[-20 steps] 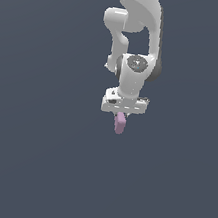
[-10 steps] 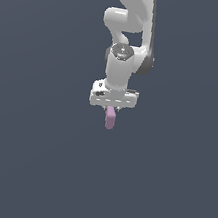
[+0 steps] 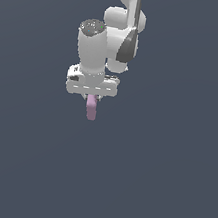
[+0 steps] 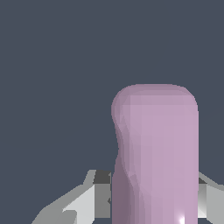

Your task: Pick up the object and move it to a goal position.

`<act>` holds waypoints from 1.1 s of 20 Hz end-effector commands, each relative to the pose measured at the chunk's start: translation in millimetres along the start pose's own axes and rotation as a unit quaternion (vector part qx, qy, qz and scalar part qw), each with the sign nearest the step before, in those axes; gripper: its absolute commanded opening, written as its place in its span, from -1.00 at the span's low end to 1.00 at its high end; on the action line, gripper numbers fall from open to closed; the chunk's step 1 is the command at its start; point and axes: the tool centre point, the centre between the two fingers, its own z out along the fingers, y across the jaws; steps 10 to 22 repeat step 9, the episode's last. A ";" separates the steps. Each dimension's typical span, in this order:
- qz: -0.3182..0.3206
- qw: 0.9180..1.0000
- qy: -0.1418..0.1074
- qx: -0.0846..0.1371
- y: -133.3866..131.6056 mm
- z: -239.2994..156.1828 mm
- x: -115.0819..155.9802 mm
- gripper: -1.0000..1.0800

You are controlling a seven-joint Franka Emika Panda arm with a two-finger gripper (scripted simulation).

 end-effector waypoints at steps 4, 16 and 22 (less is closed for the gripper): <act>-0.001 1.000 0.000 0.000 30.5 -17.4 -2.9 -1.00; -0.001 1.000 0.000 0.000 39.8 -22.4 -3.0 -1.00; -0.001 1.000 0.000 0.000 39.8 -22.4 -3.0 -1.00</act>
